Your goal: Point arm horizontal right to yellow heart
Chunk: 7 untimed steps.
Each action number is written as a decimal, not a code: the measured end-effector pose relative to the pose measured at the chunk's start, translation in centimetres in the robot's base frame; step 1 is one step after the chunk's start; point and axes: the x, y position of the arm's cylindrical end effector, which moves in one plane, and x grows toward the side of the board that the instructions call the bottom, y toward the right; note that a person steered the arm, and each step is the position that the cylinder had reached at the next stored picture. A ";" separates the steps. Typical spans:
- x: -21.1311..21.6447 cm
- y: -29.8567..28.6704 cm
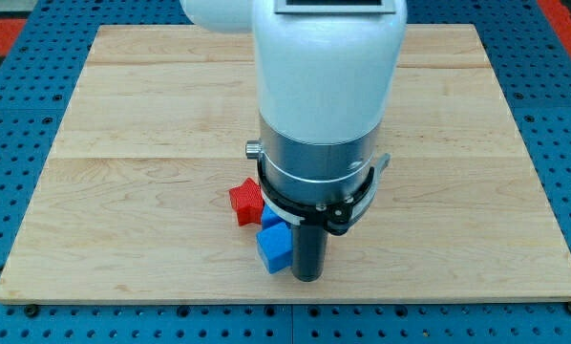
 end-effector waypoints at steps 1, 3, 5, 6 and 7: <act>0.0 -0.2; 0.3 6.3; -3.0 11.5; -3.3 11.7; -3.3 11.5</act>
